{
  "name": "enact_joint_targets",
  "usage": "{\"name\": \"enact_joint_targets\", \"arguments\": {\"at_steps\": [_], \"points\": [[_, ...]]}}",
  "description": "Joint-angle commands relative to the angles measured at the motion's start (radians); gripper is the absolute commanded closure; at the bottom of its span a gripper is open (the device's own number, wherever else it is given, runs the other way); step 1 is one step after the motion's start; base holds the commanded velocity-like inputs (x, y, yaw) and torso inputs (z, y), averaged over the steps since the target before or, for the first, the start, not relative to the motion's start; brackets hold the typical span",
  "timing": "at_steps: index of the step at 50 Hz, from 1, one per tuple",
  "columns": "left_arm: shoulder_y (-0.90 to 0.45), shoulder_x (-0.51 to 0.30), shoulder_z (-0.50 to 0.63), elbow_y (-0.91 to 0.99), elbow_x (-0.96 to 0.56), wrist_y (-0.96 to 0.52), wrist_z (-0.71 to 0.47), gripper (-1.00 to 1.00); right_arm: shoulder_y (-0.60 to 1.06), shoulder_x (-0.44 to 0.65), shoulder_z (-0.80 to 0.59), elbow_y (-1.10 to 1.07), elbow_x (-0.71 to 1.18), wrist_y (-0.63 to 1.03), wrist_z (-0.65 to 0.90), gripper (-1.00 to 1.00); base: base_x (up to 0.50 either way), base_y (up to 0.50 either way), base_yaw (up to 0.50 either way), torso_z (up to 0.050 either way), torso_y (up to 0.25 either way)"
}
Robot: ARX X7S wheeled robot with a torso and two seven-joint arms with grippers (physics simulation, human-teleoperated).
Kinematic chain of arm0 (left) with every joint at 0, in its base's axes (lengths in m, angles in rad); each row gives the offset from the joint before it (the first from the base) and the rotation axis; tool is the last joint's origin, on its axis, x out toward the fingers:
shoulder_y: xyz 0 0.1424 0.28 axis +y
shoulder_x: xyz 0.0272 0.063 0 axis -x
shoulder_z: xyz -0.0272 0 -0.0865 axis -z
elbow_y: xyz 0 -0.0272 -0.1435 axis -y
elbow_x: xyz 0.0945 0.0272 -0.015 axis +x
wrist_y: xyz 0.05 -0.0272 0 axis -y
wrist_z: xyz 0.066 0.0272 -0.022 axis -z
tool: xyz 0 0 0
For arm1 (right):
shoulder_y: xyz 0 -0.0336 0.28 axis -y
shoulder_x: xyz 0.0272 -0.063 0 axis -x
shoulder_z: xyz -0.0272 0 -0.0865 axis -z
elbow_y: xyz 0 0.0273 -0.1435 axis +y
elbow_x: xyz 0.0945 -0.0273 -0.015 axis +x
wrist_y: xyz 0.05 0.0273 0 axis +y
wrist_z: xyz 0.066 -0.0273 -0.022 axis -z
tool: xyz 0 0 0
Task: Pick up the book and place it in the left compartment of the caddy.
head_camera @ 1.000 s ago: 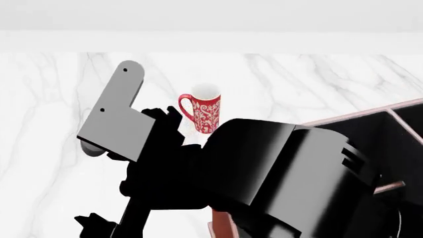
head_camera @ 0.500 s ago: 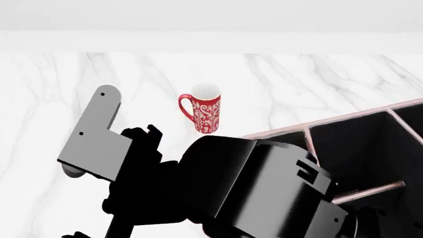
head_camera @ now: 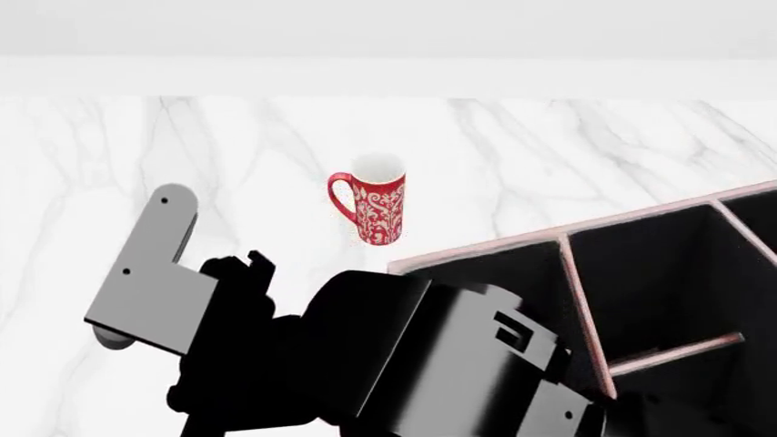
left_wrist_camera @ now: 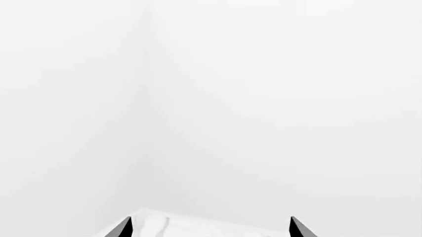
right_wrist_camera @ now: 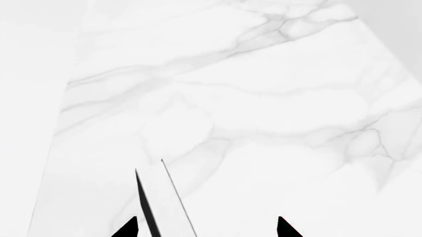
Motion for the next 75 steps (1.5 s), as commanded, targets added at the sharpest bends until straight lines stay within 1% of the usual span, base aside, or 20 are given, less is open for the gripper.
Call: {"name": "enact_joint_targets", "arguments": {"at_steps": [1, 38, 50, 75], "points": [[0.002, -0.001, 0.000, -0.001, -0.001, 0.005, 0.000, -1.00, -0.021, -0.022, -0.019, 0.040, -0.024, -0.030, -0.003, -1.00, 0.00, 0.00, 0.00, 0.000, 0.000], [0.013, -0.008, -0.008, 0.012, -0.018, 0.008, 0.001, -1.00, -0.086, -0.088, -0.110, 0.132, -0.091, -0.102, -0.024, -1.00, 0.00, 0.00, 0.00, 0.000, 0.000], [0.017, -0.008, -0.002, 0.013, -0.014, 0.019, 0.003, -1.00, -0.116, -0.111, -0.147, 0.198, -0.127, -0.138, -0.033, -1.00, 0.00, 0.00, 0.00, 0.000, 0.000], [0.025, -0.011, 0.001, 0.021, -0.018, 0.024, 0.002, -1.00, -0.144, -0.122, -0.182, 0.213, -0.138, -0.156, -0.043, -1.00, 0.00, 0.00, 0.00, 0.000, 0.000]]}}
